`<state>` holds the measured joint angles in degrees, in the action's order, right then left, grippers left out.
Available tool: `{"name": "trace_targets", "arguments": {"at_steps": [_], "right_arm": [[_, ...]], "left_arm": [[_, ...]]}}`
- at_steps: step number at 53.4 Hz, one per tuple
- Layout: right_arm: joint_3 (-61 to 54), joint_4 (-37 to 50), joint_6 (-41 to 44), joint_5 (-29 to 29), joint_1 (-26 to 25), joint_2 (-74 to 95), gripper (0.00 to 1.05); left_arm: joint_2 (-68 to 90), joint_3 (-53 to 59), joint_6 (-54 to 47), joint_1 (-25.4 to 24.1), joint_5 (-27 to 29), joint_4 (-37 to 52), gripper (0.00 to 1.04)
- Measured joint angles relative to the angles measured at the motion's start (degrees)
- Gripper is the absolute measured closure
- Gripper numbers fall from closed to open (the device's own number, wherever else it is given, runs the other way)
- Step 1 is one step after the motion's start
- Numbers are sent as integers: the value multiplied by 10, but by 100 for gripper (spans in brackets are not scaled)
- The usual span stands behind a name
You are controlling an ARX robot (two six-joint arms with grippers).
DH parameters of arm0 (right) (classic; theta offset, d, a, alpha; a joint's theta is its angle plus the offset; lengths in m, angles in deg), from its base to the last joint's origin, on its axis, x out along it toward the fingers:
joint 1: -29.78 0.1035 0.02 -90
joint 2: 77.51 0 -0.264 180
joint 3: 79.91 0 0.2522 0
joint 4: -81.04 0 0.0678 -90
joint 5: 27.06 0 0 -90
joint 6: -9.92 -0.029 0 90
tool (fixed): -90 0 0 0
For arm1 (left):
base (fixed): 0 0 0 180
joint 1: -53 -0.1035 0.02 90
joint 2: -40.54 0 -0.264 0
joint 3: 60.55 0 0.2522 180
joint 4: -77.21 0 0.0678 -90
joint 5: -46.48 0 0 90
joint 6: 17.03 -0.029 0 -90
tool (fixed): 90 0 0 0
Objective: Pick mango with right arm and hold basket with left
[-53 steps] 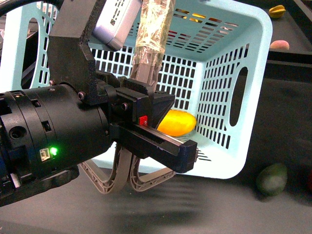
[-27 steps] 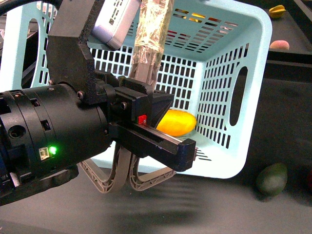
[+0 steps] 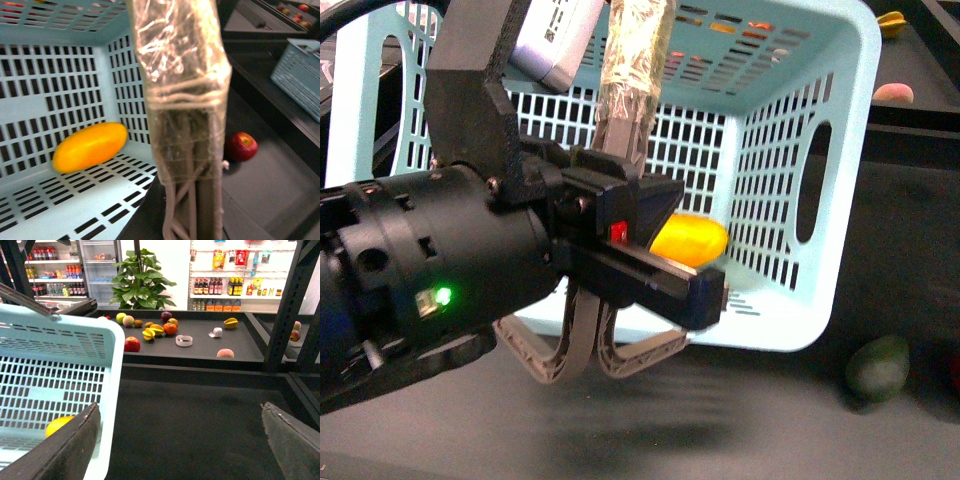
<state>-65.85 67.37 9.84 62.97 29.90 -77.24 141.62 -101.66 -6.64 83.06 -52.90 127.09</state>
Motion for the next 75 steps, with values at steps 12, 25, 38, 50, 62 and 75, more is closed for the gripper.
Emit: {"name": "trace_targets", "arguments": {"at_steps": [12,25,38,50,62,75], "right_arm": [[0,0,0,0,0,0,8],[0,0,0,0,0,0,8],[0,0,0,0,0,0,8],[0,0,0,0,0,0,8],[0,0,0,0,0,0,8],[0,0,0,0,0,0,8]], "left_arm": [[64,-132,136,-52,94,-56,96],[138,-240,323,-121,225,-154,96],[179,-300,467,-161,281,-210,96],[210,-355,557,-167,280,-271,96],[237,-403,638,-174,283,-299,96],[249,-430,665,-179,278,-332,97]]}}
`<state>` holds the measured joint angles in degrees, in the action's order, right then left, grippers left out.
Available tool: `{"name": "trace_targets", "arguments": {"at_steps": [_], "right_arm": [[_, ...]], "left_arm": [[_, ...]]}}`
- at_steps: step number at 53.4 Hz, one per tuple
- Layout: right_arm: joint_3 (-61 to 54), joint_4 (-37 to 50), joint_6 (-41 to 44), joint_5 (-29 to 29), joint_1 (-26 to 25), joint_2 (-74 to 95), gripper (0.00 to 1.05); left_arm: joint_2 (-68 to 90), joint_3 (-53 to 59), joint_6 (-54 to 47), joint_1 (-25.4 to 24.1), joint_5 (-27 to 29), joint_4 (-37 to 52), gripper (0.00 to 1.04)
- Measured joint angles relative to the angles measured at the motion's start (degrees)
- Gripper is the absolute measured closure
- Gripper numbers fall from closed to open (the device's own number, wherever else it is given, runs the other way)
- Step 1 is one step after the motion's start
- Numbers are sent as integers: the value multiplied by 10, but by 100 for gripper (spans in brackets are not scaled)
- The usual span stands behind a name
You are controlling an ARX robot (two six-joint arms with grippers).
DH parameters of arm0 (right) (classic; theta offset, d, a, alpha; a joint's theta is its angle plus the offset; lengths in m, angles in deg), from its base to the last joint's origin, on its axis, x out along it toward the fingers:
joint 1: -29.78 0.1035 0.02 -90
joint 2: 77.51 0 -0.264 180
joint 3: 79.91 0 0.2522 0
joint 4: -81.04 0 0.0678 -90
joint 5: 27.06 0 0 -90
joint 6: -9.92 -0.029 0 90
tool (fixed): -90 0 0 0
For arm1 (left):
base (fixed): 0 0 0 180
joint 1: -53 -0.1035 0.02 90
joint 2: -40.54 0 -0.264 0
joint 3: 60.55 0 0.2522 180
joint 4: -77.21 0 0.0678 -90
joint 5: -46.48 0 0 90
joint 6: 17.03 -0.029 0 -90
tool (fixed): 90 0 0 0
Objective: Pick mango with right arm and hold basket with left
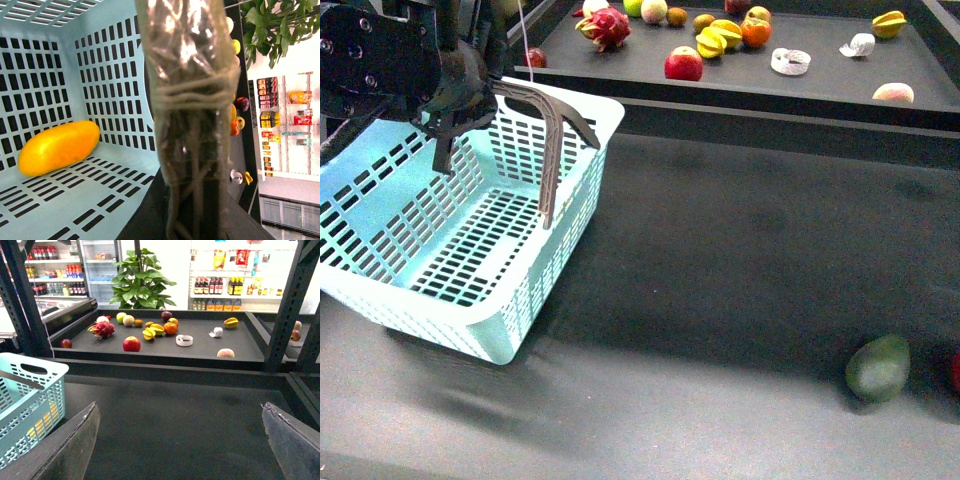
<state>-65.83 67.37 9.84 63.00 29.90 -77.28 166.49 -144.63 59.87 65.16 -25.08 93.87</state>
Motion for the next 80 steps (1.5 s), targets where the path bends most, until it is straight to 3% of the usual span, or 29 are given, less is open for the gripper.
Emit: {"name": "trace_targets", "arguments": {"at_steps": [3,14,29,39,50,57,70,80], "right_arm": [[0,0,0,0,0,0,8],[0,0,0,0,0,0,8],[0,0,0,0,0,0,8],[0,0,0,0,0,0,8],[0,0,0,0,0,0,8],[0,0,0,0,0,0,8],[0,0,0,0,0,0,8],[0,0,0,0,0,0,8]], "left_arm": [[1,-5,4,0,0,-16,94],[0,22,-38,5,16,-2,58],[-83,177,-158,-14,-8,105,5],[-190,293,-227,-62,-36,170,6],[-330,438,-302,-81,-34,225,6],[-444,523,-356,-130,-56,232,6],[-575,606,-374,-217,-122,216,6],[-576,610,-375,-226,-125,214,6]]}}
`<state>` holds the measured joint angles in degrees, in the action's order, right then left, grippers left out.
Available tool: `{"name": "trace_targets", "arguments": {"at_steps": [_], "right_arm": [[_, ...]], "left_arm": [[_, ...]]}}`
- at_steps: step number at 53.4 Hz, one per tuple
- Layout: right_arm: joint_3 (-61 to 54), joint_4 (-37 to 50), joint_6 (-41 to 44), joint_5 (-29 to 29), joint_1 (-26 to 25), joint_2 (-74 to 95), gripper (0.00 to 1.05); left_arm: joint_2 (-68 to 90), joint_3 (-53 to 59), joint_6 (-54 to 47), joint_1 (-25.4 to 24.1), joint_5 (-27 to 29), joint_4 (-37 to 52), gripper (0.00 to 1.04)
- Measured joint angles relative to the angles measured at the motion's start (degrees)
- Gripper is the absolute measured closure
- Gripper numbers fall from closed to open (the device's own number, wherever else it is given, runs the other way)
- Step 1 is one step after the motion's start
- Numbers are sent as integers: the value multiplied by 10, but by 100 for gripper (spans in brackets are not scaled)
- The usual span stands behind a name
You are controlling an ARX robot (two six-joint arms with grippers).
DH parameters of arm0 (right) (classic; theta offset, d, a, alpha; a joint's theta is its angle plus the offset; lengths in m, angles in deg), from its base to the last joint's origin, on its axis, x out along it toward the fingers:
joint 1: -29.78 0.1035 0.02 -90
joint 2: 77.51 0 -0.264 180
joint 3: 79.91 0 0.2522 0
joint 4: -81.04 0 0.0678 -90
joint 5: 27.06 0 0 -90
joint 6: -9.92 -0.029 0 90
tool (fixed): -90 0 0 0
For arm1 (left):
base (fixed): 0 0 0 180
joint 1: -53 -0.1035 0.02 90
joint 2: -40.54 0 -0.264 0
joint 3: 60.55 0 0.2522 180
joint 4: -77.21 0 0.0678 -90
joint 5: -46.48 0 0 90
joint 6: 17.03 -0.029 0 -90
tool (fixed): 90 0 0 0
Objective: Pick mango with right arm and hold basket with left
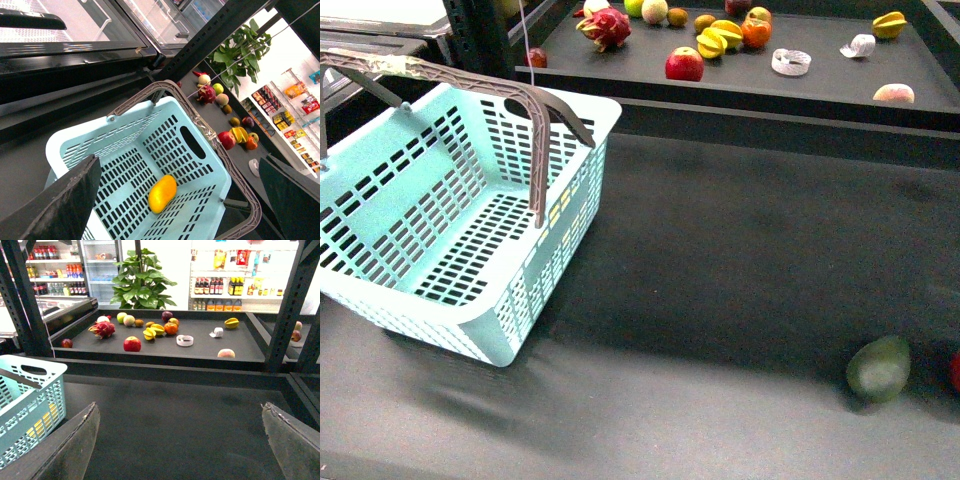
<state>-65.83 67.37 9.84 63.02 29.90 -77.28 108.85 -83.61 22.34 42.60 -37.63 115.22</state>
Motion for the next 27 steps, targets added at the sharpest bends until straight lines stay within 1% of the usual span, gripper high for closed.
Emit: {"name": "trace_targets", "arguments": {"at_steps": [4,5,7,8,9,12,16,20,22,27], "right_arm": [[0,0,0,0,0,0,8],[0,0,0,0,0,0,8],[0,0,0,0,0,0,8],[0,0,0,0,0,0,8],[0,0,0,0,0,0,8],[0,0,0,0,0,0,8],[0,0,0,0,0,0,8],[0,0,0,0,0,0,8],[0,0,0,0,0,0,8],[0,0,0,0,0,0,8]], "left_arm": [[0,0,-3,0,-1,1,6],[3,5,-32,-9,-45,21,10],[0,18,-113,-13,-114,64,19],[-10,23,-164,-12,-144,70,24],[-19,27,-197,-9,-155,69,28],[-48,38,-279,1,-159,56,39],[-87,52,-336,13,-147,29,53],[-126,62,-363,24,-135,0,68],[-141,65,-368,29,-132,-11,73],[-190,74,-379,42,-120,-50,91]]}}
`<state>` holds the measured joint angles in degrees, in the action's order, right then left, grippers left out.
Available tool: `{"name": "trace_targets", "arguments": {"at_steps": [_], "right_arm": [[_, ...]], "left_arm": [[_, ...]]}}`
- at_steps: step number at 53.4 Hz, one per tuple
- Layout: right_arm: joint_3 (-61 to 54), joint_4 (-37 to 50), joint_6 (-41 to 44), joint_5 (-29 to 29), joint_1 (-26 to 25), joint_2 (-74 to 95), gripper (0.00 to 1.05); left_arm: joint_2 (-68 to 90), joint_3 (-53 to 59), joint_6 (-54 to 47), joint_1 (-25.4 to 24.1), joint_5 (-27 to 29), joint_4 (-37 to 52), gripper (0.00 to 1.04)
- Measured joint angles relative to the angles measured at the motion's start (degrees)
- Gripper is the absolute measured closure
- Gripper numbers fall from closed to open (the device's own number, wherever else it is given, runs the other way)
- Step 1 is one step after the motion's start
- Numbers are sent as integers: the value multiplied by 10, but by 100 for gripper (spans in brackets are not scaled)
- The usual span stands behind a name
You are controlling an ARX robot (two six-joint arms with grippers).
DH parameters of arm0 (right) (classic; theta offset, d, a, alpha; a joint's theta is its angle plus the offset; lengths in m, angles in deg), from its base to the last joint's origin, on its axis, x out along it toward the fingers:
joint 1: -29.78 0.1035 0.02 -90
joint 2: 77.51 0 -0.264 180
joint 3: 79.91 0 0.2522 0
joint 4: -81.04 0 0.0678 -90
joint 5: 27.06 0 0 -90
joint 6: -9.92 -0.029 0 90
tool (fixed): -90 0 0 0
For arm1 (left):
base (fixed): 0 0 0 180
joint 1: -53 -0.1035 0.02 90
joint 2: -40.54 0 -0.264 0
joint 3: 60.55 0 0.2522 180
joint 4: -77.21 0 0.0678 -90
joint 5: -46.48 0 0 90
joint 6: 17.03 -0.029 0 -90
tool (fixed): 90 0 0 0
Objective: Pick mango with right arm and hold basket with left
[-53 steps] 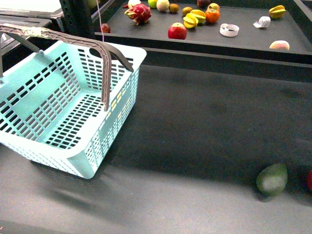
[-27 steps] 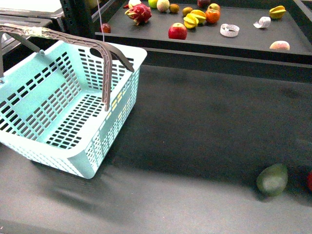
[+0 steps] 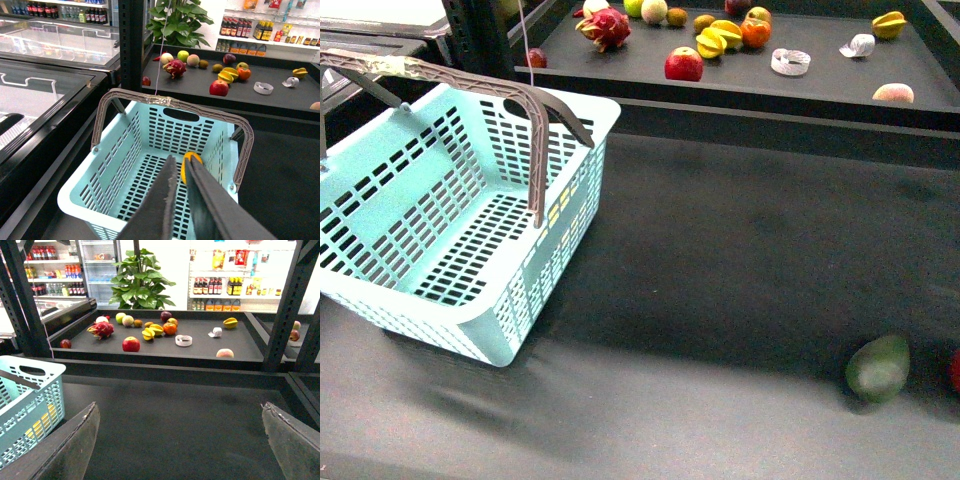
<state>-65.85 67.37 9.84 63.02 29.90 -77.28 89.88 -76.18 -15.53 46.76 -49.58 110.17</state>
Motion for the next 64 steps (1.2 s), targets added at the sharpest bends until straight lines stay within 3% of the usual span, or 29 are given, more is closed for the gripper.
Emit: {"name": "trace_targets", "arguments": {"at_steps": [3,7,11,32,64], "right_arm": [[0,0,0,0,0,0,8],[0,0,0,0,0,0,8],[0,0,0,0,0,0,8],[0,0,0,0,0,0,8],[0,0,0,0,0,0,8]], "left_arm": [[-29,5,-2,6,8,-24,101],[-66,6,-5,39,53,-57,101],[-111,7,-8,60,56,-95,101],[-269,7,-10,61,61,-242,101],[-411,7,-10,61,61,-384,101]]}}
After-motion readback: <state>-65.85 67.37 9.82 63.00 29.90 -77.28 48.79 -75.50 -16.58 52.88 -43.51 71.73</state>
